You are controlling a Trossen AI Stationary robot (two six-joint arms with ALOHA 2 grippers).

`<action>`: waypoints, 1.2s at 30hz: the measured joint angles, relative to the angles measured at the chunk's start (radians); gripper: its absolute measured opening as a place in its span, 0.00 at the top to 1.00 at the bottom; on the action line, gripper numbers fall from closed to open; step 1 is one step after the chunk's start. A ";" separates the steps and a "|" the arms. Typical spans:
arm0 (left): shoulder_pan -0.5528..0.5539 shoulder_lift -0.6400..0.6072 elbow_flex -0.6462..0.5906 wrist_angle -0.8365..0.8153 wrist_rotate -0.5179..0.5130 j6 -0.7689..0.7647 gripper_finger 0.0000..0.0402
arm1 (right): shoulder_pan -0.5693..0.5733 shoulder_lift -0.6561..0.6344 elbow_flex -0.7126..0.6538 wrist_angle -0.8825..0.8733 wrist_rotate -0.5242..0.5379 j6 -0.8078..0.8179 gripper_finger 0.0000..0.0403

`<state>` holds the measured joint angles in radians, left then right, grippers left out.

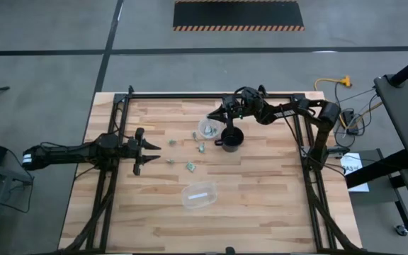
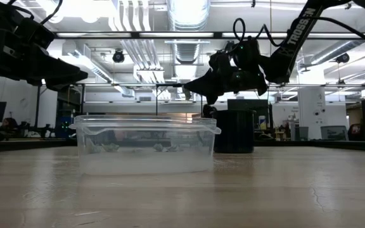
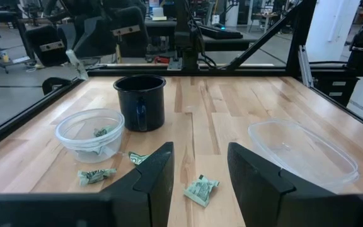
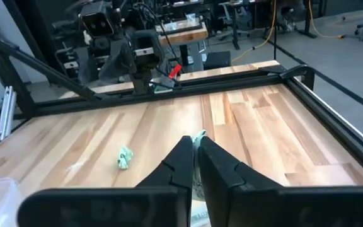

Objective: Pick and place Stevia / Truvia into bins
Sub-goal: Put the stevia packet into the top transparent container

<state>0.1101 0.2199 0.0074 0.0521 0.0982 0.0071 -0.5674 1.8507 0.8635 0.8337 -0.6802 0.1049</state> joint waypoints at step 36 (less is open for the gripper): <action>0.000 0.000 0.000 0.000 0.000 0.000 0.67 | 0.033 0.003 0.000 -0.015 0.003 0.067 0.45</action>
<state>0.1100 0.2199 0.0074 0.0517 0.0978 0.0071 -0.5343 1.8542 0.8631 0.8188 -0.6773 0.1717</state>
